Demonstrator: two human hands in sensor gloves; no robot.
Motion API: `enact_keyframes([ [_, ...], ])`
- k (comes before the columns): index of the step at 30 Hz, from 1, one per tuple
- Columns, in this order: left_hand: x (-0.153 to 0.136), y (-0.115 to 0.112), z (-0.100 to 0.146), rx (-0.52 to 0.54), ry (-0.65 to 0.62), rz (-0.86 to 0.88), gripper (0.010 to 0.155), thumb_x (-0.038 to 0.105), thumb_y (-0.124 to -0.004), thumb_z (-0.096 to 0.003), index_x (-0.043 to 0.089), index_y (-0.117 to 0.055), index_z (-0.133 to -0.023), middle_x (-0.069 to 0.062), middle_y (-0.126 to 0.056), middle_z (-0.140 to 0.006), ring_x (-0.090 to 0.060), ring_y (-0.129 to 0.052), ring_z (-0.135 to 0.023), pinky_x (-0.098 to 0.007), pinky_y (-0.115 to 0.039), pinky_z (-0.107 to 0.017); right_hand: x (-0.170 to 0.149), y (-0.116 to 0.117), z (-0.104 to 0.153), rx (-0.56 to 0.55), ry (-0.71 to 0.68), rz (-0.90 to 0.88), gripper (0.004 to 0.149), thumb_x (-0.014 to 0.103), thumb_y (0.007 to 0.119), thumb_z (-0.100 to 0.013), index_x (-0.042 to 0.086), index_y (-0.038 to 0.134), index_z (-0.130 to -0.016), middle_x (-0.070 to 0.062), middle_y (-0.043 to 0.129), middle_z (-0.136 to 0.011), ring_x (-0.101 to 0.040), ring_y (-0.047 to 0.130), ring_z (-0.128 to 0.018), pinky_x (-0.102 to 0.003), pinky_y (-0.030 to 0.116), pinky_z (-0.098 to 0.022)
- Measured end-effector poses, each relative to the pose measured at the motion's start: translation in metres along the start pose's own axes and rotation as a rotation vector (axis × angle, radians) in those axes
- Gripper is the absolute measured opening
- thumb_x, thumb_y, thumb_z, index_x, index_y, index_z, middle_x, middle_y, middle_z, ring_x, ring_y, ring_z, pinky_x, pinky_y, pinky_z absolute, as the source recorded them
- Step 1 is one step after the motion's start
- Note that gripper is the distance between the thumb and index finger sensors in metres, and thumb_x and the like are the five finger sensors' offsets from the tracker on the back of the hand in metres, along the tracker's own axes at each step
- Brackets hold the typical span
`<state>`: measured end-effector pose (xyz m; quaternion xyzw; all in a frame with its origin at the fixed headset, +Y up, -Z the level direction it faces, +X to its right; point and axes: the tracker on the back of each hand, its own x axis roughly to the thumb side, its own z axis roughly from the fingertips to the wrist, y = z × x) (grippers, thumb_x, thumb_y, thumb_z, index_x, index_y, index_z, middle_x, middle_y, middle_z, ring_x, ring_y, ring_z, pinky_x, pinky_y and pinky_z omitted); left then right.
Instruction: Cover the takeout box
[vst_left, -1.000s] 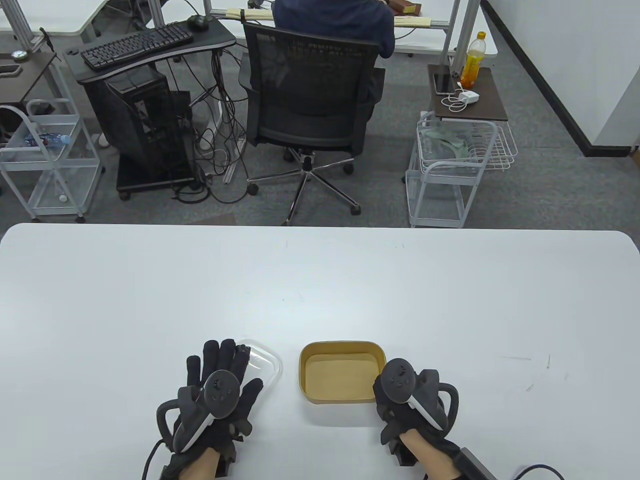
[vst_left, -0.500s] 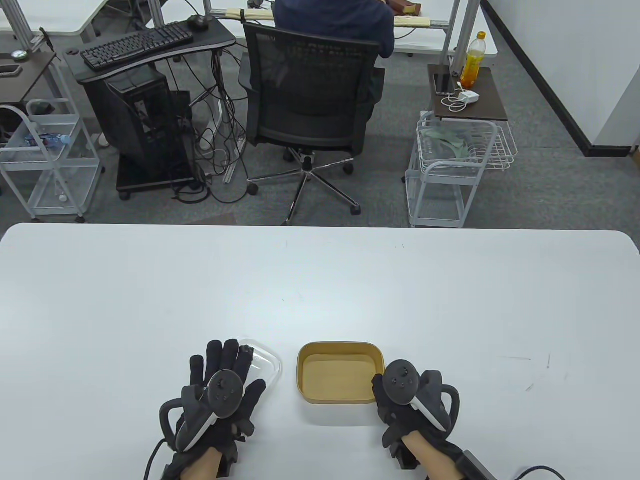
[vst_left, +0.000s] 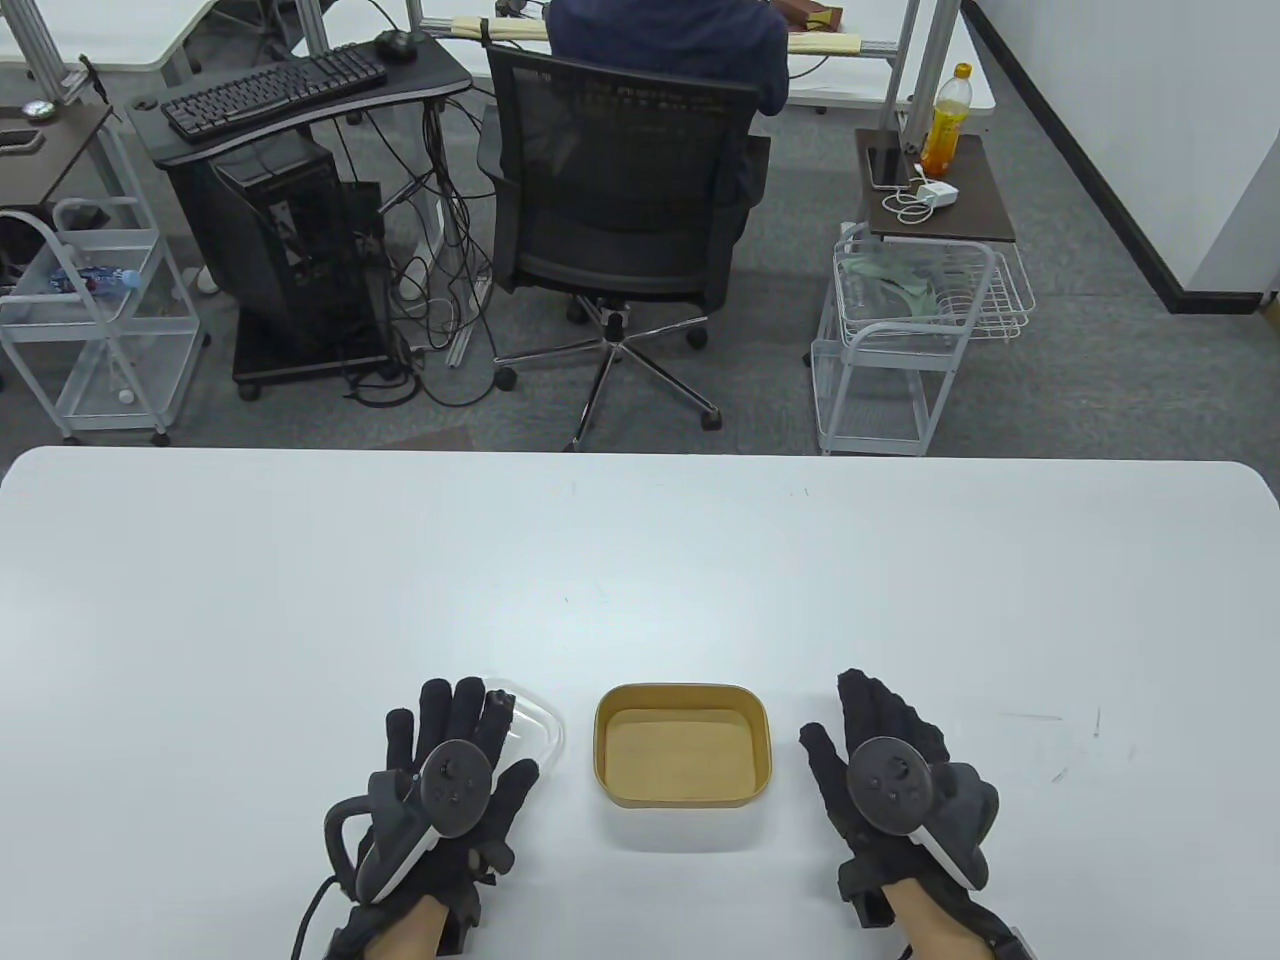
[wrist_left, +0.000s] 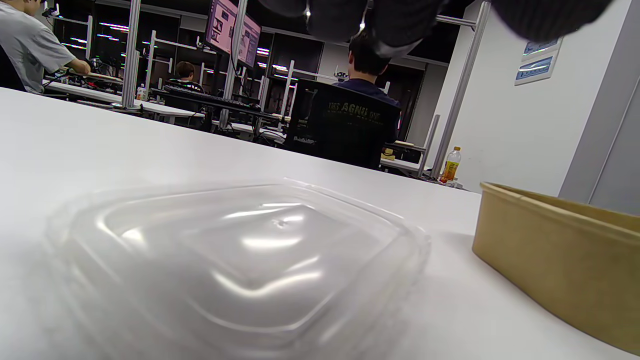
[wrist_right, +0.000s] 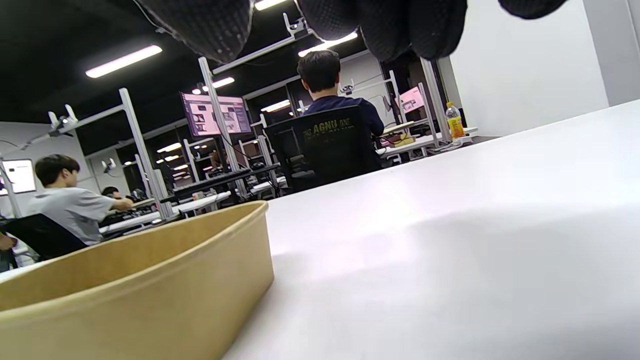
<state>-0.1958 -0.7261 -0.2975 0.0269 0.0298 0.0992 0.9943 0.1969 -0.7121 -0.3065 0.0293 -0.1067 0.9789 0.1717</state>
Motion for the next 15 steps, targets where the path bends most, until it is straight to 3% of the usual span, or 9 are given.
enact_keyframes([
  [8, 0.002, -0.001, 0.001, -0.007, 0.000, -0.004, 0.072, 0.075, -0.065, -0.0354, 0.051, -0.055, -0.103, 0.019, -0.046, -0.123, -0.011, -0.035, -0.119, -0.035, -0.022, -0.084, -0.011, 0.010, -0.001, 0.053, -0.055, -0.026, 0.070, 0.048, 0.067, -0.061, 0.010, 0.046, -0.116, -0.028, 0.042, -0.120, -0.052, 0.039, -0.108, -0.078, 0.040, -0.068],
  [15, -0.001, 0.000, 0.002, -0.021, 0.040, -0.012, 0.072, 0.074, -0.065, -0.0358, 0.050, -0.056, -0.103, 0.018, -0.047, -0.123, -0.013, -0.035, -0.119, -0.036, -0.022, -0.083, -0.016, 0.015, -0.003, 0.086, -0.055, -0.051, 0.071, 0.049, 0.066, -0.061, 0.012, 0.043, -0.117, -0.027, 0.037, -0.121, -0.051, 0.031, -0.110, -0.079, 0.034, -0.068],
])
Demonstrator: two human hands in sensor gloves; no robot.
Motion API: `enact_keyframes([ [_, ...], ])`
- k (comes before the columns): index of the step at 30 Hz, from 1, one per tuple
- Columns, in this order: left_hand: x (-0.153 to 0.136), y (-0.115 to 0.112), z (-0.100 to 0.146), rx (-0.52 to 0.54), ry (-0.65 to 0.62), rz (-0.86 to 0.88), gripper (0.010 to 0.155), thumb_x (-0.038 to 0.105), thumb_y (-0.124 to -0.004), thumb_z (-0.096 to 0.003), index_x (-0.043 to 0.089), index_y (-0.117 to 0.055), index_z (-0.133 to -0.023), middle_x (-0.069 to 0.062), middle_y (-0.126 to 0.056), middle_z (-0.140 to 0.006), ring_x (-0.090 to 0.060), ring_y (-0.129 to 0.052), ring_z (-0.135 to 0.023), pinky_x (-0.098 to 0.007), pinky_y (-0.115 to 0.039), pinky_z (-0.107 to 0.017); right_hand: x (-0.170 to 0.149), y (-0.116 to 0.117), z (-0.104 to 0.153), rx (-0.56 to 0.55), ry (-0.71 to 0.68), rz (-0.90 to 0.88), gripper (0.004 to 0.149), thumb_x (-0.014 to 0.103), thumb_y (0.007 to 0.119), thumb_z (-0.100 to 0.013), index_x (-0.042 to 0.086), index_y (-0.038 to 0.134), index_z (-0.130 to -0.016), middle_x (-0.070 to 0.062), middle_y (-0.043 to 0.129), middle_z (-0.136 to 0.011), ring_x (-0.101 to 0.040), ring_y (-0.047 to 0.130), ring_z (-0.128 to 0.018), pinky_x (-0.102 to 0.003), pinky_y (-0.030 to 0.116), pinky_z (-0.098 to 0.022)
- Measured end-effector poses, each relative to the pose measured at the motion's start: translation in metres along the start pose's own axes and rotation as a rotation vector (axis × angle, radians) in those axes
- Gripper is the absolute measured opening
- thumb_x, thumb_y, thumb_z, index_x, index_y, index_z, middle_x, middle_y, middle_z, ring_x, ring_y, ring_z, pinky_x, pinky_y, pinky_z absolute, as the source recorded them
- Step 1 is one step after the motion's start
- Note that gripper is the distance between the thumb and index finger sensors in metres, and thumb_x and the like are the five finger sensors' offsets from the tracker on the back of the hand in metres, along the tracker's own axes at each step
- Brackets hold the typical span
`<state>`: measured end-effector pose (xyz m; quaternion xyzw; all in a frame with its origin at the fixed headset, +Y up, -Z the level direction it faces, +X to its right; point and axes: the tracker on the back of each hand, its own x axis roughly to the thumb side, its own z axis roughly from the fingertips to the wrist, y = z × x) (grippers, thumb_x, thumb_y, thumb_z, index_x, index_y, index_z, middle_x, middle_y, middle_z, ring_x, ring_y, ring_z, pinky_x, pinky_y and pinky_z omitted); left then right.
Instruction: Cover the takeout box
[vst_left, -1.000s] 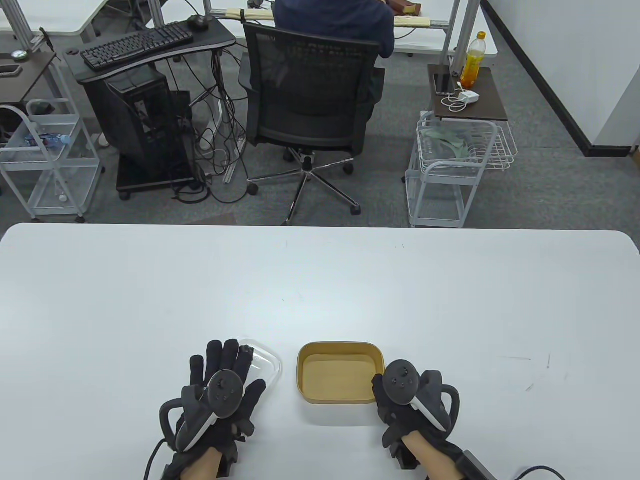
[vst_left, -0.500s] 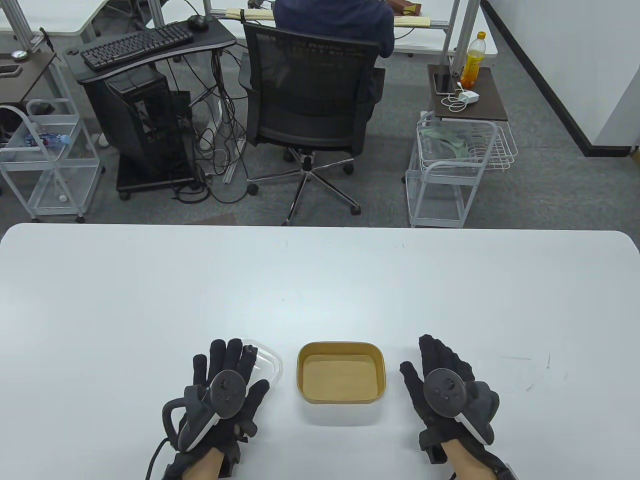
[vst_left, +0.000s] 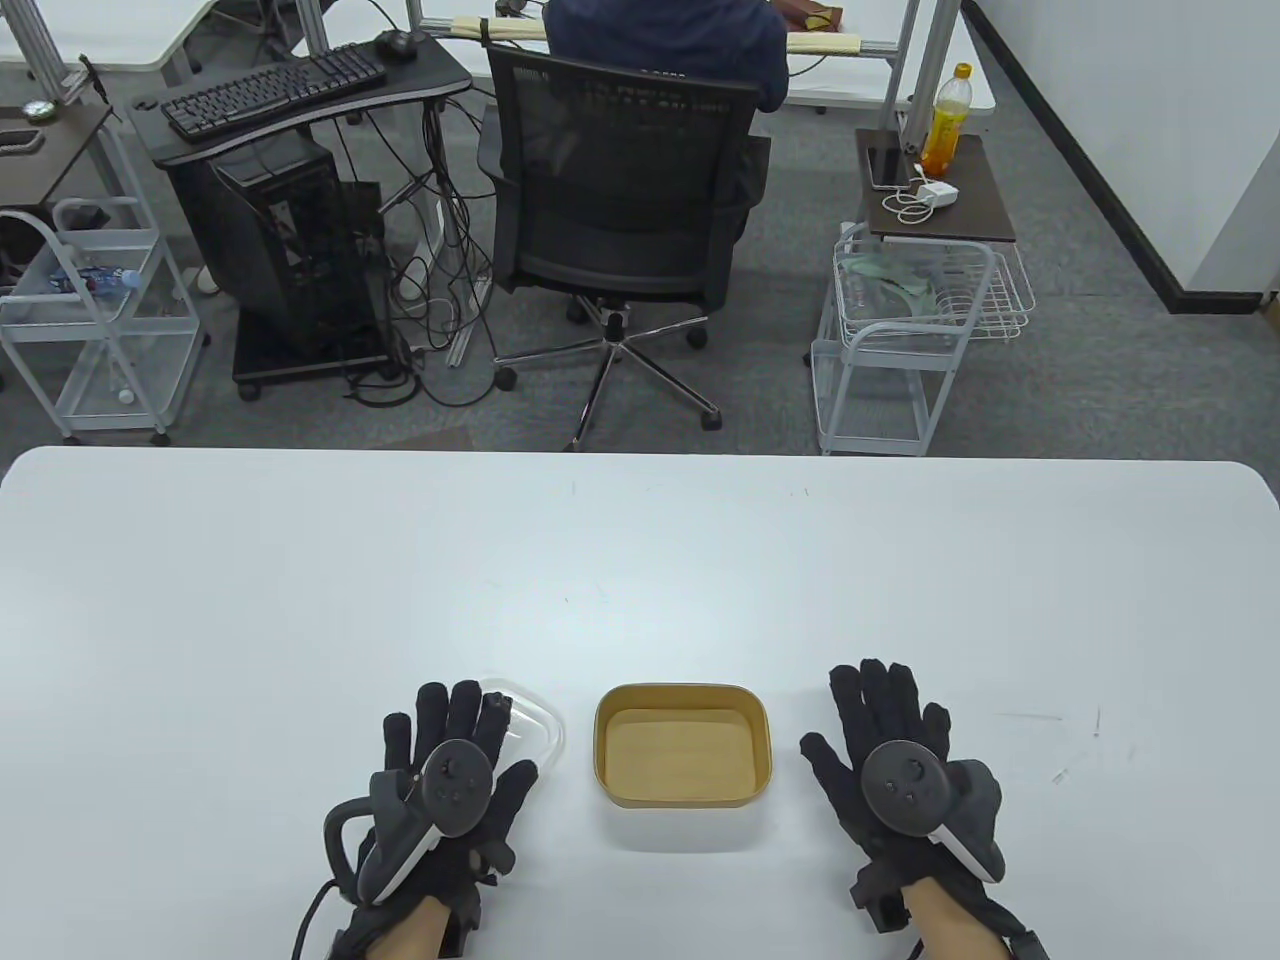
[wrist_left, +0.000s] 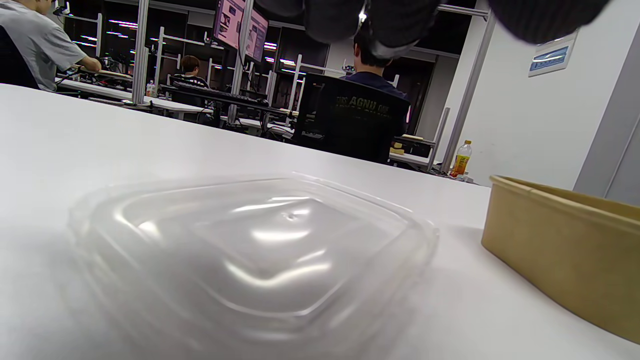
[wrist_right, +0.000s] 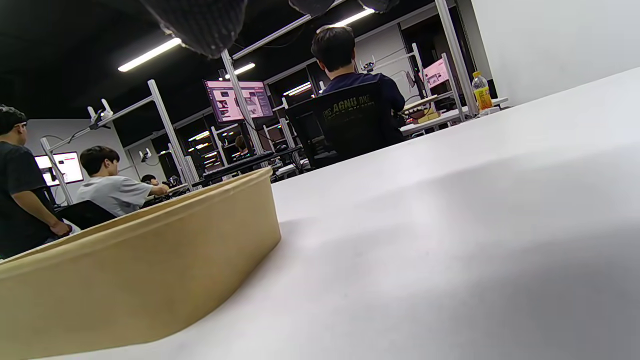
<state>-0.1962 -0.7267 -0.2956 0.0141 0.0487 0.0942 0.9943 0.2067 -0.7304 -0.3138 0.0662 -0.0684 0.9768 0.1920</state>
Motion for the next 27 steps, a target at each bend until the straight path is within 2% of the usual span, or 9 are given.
enact_keyframes([
  [8, -0.010, 0.004, 0.001, -0.022, 0.148, -0.006, 0.072, 0.073, -0.067, -0.0371, 0.047, -0.057, -0.103, 0.013, -0.049, -0.123, -0.017, -0.040, -0.118, -0.039, -0.029, -0.083, -0.002, 0.001, -0.001, 0.009, 0.017, -0.021, 0.071, 0.049, 0.066, -0.061, 0.011, 0.043, -0.117, -0.028, 0.037, -0.121, -0.052, 0.031, -0.110, -0.079, 0.033, -0.068],
  [15, -0.032, 0.010, 0.002, -0.057, 0.390, 0.038, 0.076, 0.071, -0.075, -0.0378, 0.038, -0.058, -0.105, 0.003, -0.063, -0.118, -0.027, -0.058, -0.111, -0.043, -0.044, -0.080, -0.003, 0.000, -0.001, -0.002, 0.018, -0.021, 0.071, 0.048, 0.067, -0.061, 0.010, 0.043, -0.116, -0.029, 0.037, -0.121, -0.052, 0.032, -0.109, -0.079, 0.034, -0.068],
  [21, -0.053, 0.010, 0.002, -0.132, 0.575, -0.025, 0.081, 0.070, -0.080, -0.0363, 0.027, -0.060, -0.102, -0.003, -0.076, -0.108, -0.029, -0.080, -0.096, -0.043, -0.063, -0.072, -0.004, -0.001, -0.002, -0.017, 0.025, -0.027, 0.071, 0.048, 0.067, -0.061, 0.010, 0.043, -0.116, -0.029, 0.038, -0.120, -0.052, 0.033, -0.109, -0.079, 0.034, -0.067],
  [27, -0.062, 0.002, -0.002, -0.269, 0.671, -0.068, 0.074, 0.068, -0.083, -0.0347, 0.023, -0.073, -0.092, 0.001, -0.100, -0.082, -0.022, -0.104, -0.068, -0.038, -0.080, -0.057, -0.005, -0.002, -0.002, -0.018, 0.033, -0.030, 0.071, 0.048, 0.067, -0.061, 0.009, 0.043, -0.116, -0.029, 0.038, -0.120, -0.053, 0.033, -0.109, -0.079, 0.034, -0.067],
])
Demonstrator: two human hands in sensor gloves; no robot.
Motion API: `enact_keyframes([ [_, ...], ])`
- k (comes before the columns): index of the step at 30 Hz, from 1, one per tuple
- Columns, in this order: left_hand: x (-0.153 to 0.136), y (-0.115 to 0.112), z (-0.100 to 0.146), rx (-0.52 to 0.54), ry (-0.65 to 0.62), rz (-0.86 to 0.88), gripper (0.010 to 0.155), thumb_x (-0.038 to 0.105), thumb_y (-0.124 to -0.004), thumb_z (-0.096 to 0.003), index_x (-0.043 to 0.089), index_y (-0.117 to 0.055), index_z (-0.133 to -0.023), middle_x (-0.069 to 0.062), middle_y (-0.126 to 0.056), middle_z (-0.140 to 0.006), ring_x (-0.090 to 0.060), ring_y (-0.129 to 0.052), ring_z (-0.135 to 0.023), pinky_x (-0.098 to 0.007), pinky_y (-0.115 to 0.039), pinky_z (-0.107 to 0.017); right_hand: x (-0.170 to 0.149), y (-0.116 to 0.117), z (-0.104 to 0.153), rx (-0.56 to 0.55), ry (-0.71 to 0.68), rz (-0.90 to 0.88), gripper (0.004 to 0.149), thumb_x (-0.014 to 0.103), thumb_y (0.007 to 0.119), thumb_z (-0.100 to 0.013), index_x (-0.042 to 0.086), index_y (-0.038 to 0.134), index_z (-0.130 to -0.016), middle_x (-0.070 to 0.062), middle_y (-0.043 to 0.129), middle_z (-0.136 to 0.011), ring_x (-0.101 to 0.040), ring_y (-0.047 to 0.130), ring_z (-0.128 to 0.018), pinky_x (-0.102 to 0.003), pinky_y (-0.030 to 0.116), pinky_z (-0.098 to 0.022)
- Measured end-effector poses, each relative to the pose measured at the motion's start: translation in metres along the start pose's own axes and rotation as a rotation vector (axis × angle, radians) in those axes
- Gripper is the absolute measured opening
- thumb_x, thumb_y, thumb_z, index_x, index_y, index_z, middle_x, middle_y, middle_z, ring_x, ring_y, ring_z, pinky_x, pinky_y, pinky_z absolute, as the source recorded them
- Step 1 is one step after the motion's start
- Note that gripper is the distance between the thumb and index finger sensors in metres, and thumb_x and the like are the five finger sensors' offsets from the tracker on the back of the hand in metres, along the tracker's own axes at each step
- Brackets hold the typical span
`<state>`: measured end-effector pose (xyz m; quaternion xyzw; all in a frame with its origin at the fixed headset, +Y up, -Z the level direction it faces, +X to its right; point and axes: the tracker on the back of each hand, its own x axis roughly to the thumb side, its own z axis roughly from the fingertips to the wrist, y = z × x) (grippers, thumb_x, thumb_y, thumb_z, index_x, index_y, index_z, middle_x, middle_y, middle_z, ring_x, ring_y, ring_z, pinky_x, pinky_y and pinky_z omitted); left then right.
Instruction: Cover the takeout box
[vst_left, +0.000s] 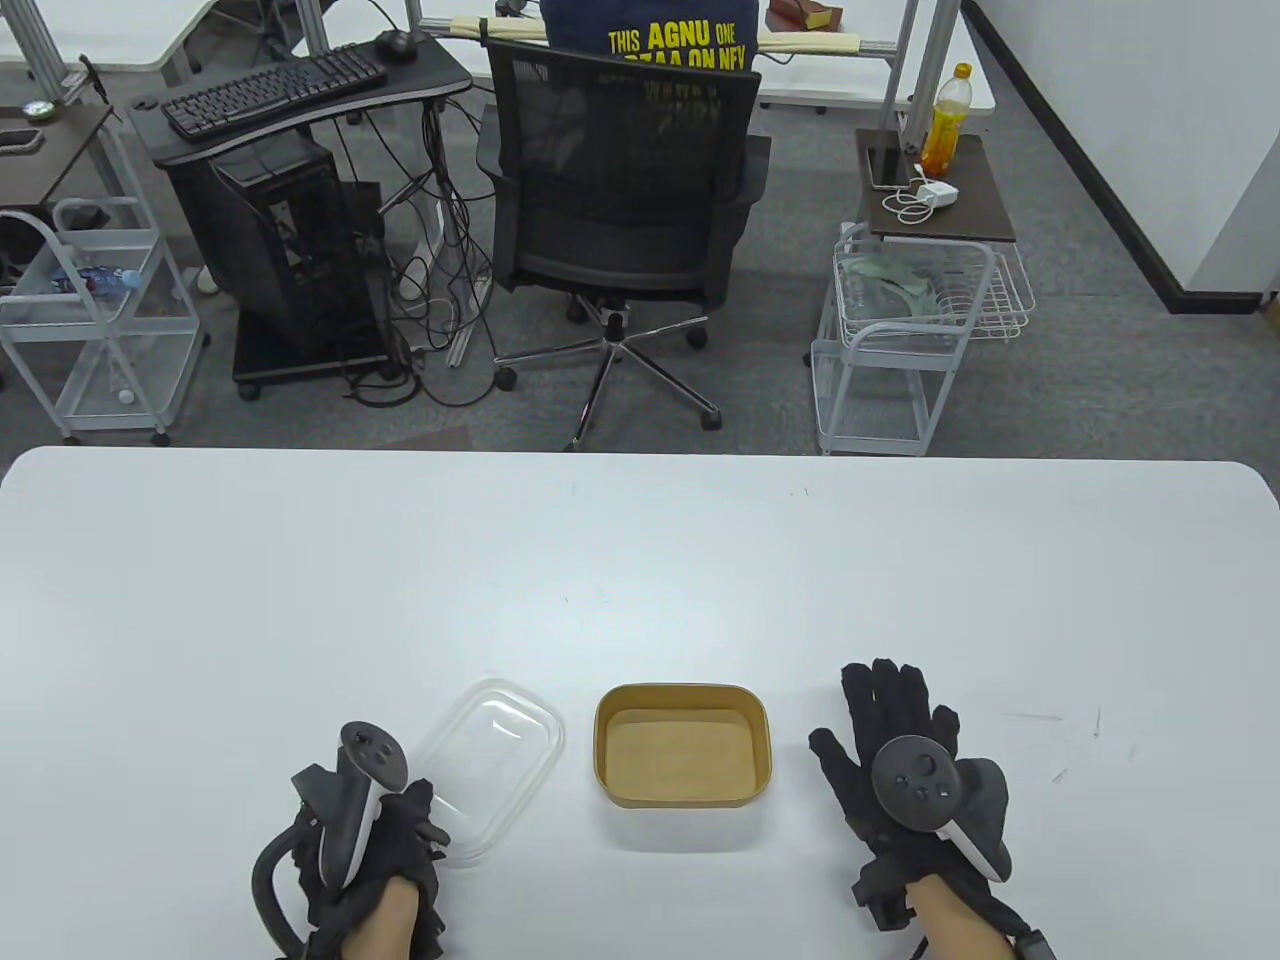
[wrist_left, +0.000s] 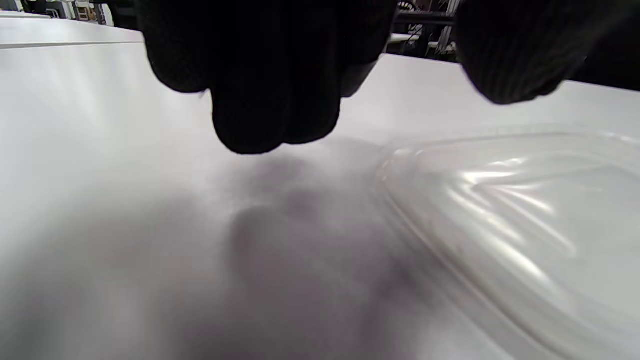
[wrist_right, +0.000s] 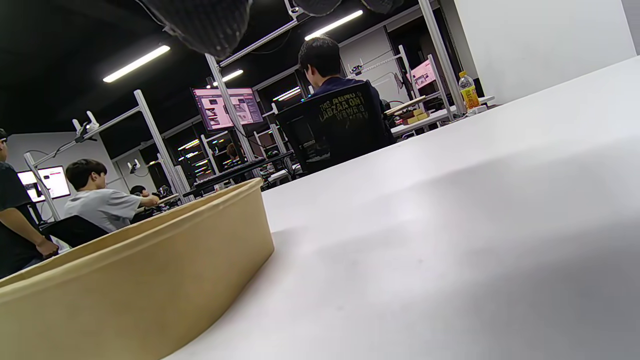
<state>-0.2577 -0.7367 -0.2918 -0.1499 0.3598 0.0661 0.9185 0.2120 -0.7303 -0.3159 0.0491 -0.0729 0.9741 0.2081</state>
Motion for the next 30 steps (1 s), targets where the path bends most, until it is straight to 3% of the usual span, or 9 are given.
enact_keyframes([
  [5, 0.004, -0.011, -0.006, -0.112, 0.026, -0.073, 0.066, 0.068, -0.083, -0.0340, 0.024, -0.083, -0.083, 0.007, -0.108, -0.063, -0.016, -0.109, -0.053, -0.036, -0.084, -0.050, -0.001, -0.001, 0.000, 0.003, 0.010, -0.001, 0.071, 0.048, 0.067, -0.061, 0.009, 0.043, -0.116, -0.030, 0.038, -0.120, -0.053, 0.033, -0.108, -0.079, 0.034, -0.067],
  [12, 0.014, -0.020, -0.009, -0.135, 0.053, -0.140, 0.061, 0.067, -0.080, -0.0352, 0.023, -0.082, -0.078, 0.012, -0.105, -0.050, -0.011, -0.108, -0.045, -0.035, -0.084, -0.049, -0.002, -0.002, 0.000, 0.003, 0.026, -0.012, 0.071, 0.047, 0.067, -0.062, 0.009, 0.043, -0.116, -0.030, 0.038, -0.120, -0.053, 0.034, -0.108, -0.079, 0.035, -0.067],
  [22, 0.015, -0.025, -0.011, -0.206, 0.145, -0.032, 0.048, 0.053, -0.077, -0.0427, 0.020, -0.078, -0.078, 0.016, -0.101, -0.048, -0.009, -0.107, -0.041, -0.034, -0.085, -0.048, -0.006, -0.004, -0.002, 0.004, 0.056, -0.040, 0.071, 0.047, 0.067, -0.062, 0.009, 0.044, -0.116, -0.030, 0.039, -0.120, -0.054, 0.035, -0.108, -0.080, 0.035, -0.067],
  [30, 0.015, -0.025, -0.014, -0.219, 0.195, -0.004, 0.044, 0.052, -0.076, -0.0430, 0.021, -0.078, -0.075, 0.018, -0.101, -0.045, -0.007, -0.107, -0.038, -0.032, -0.086, -0.047, -0.006, -0.003, -0.001, 0.005, 0.056, -0.036, 0.070, 0.047, 0.067, -0.062, 0.008, 0.044, -0.116, -0.030, 0.039, -0.120, -0.054, 0.036, -0.107, -0.080, 0.036, -0.067],
])
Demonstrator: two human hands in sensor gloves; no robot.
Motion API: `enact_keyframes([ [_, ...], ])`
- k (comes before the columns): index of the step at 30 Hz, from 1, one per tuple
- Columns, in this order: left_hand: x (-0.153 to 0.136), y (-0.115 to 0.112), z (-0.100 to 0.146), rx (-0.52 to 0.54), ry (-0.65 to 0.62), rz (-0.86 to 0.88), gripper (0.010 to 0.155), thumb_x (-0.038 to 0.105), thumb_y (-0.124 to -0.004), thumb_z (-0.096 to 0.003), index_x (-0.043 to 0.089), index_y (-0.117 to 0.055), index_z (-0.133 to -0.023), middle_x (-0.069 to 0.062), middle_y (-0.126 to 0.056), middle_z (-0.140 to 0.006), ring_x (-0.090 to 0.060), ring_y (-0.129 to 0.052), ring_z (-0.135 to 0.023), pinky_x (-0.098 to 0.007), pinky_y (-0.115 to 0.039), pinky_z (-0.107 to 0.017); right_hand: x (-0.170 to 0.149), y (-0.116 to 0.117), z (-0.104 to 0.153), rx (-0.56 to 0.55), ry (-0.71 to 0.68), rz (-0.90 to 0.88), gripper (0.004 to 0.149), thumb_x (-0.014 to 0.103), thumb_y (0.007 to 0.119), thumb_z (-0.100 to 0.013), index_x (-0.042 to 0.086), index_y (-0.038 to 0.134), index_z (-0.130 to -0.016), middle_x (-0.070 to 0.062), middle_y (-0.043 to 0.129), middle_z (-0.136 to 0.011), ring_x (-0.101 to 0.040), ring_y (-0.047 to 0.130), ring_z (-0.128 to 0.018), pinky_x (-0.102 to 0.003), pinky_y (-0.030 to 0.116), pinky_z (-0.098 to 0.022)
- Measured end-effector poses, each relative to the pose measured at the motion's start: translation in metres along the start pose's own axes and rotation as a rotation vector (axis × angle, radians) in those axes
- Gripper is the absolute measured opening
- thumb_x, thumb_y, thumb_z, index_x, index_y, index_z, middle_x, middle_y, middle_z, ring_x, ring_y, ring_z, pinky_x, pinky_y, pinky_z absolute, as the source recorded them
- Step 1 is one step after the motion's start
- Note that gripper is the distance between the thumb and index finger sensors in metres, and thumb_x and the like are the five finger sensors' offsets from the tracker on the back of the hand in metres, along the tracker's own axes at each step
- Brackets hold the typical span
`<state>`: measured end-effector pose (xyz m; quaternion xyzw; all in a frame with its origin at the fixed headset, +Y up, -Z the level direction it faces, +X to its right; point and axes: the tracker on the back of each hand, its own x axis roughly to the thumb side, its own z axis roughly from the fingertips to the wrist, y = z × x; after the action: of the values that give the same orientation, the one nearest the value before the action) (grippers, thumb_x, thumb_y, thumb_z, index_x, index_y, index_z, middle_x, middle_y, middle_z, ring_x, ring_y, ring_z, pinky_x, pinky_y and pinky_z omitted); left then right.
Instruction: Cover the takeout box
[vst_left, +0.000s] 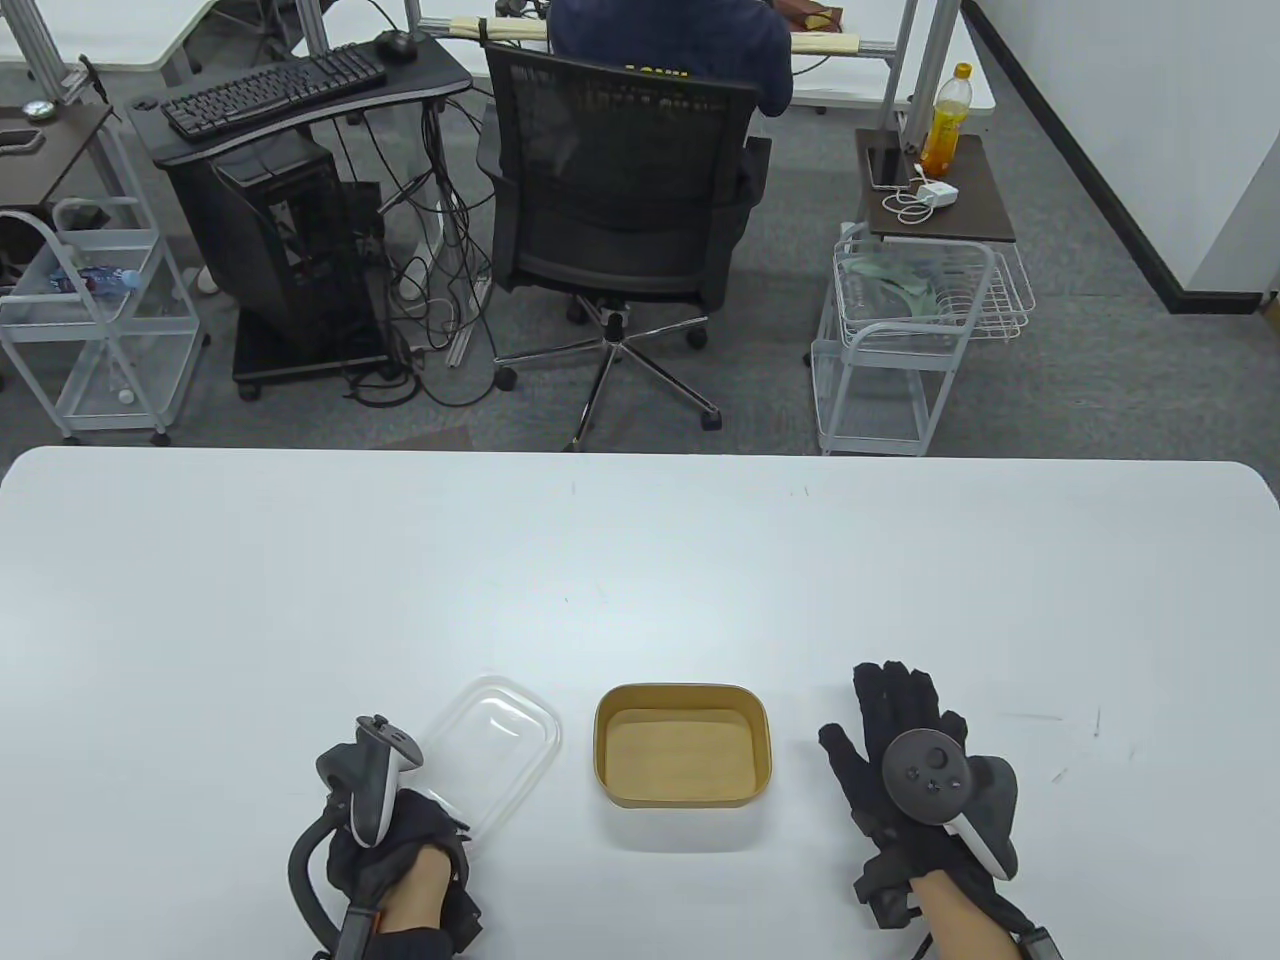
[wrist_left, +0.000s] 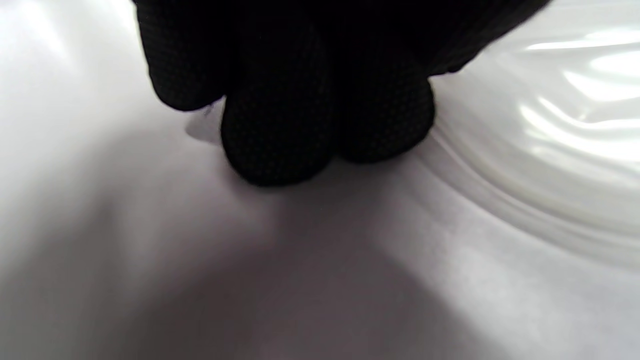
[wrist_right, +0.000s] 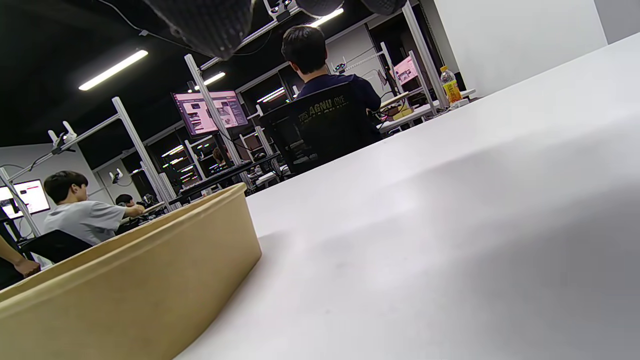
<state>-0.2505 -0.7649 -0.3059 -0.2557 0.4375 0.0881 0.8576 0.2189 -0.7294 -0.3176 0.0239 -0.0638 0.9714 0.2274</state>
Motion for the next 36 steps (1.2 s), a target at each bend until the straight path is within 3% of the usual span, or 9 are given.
enact_keyframes([
  [17, -0.021, 0.003, -0.012, -0.010, -0.033, 0.196, 0.042, 0.055, -0.076, -0.0412, 0.024, -0.081, -0.070, 0.018, -0.101, -0.042, -0.007, -0.106, -0.035, -0.031, -0.085, -0.048, -0.003, -0.005, 0.000, -0.016, 0.024, -0.032, 0.071, 0.046, 0.068, -0.062, 0.007, 0.045, -0.116, -0.031, 0.040, -0.119, -0.055, 0.036, -0.107, -0.080, 0.036, -0.066],
  [24, -0.038, 0.033, -0.005, 0.100, -0.108, 0.315, 0.042, 0.054, -0.078, -0.0405, 0.024, -0.082, -0.070, 0.017, -0.102, -0.042, -0.008, -0.107, -0.037, -0.033, -0.085, -0.049, -0.002, -0.004, 0.000, -0.019, 0.015, -0.029, 0.071, 0.046, 0.068, -0.062, 0.007, 0.045, -0.116, -0.031, 0.040, -0.119, -0.055, 0.037, -0.107, -0.080, 0.036, -0.066],
  [32, -0.052, 0.071, 0.018, 0.230, -0.216, 0.407, 0.042, 0.053, -0.078, -0.0404, 0.023, -0.082, -0.070, 0.016, -0.103, -0.042, -0.009, -0.107, -0.037, -0.033, -0.085, -0.048, -0.001, -0.004, -0.001, -0.025, 0.001, -0.021, 0.070, 0.046, 0.067, -0.062, 0.007, 0.045, -0.116, -0.031, 0.041, -0.119, -0.055, 0.037, -0.107, -0.080, 0.037, -0.066],
  [36, -0.053, 0.085, 0.033, 0.245, -0.306, 0.479, 0.042, 0.053, -0.078, -0.0404, 0.023, -0.082, -0.070, 0.016, -0.103, -0.042, -0.009, -0.107, -0.037, -0.033, -0.085, -0.049, 0.001, -0.003, -0.001, -0.031, -0.016, -0.017, 0.071, 0.046, 0.067, -0.062, 0.006, 0.045, -0.116, -0.032, 0.041, -0.119, -0.055, 0.037, -0.107, -0.080, 0.037, -0.066],
])
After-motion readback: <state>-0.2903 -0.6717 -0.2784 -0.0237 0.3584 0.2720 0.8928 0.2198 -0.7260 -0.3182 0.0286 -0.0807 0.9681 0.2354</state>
